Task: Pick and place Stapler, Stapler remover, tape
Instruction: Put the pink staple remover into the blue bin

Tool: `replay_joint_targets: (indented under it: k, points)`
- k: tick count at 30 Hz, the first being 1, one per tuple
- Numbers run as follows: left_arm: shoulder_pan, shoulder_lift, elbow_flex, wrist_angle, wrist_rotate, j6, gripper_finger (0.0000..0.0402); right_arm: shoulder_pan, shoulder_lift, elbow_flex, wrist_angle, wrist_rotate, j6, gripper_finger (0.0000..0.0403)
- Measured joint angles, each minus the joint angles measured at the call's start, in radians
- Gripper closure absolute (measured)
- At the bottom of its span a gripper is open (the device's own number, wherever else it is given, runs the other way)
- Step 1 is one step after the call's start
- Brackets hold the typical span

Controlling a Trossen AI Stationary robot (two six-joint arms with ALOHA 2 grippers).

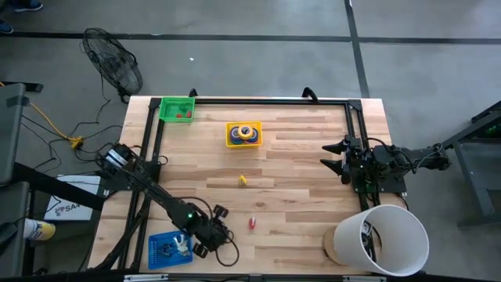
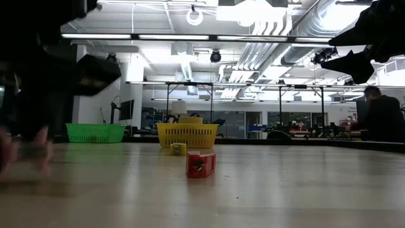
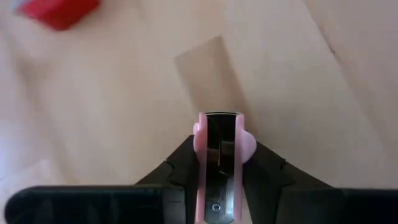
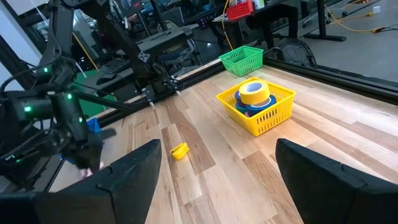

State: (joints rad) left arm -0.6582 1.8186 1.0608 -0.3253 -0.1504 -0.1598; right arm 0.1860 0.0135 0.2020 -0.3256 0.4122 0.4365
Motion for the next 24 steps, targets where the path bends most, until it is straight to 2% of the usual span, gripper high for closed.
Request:
replay_joint_targets:
  k: [4, 9, 13, 19, 21, 24]
  points:
    - [-0.001, -0.095, 0.002, -0.124, -0.031, -0.036, 0.0317, 0.0, 0.0, 0.0, 0.0, 0.0, 0.0, 0.0096]
    - [-0.002, -0.215, 0.003, -0.283, 0.026, -0.173, 0.0317, 0.0, 0.0, 0.0, 0.0, 0.0, 0.0, 0.0096]
    - [-0.002, -0.276, 0.004, -0.406, 0.166, -0.334, 0.0317, 0.0, 0.0, 0.0, 0.0, 0.0, 0.0, 0.0096]
    - [-0.057, -0.283, 0.004, -0.546, 0.412, -0.552, 0.0317, 0.0, 0.0, 0.0, 0.0, 0.0, 0.0, 0.0096]
    - [-0.092, -0.28, 0.004, -0.56, 0.456, -0.615, 0.0317, 0.0, 0.0, 0.0, 0.0, 0.0, 0.0, 0.0096]
    - [-0.154, -0.28, 0.004, -0.579, 0.456, -0.724, 0.0317, 0.0, 0.0, 0.0, 0.0, 0.0, 0.0, 0.0096]
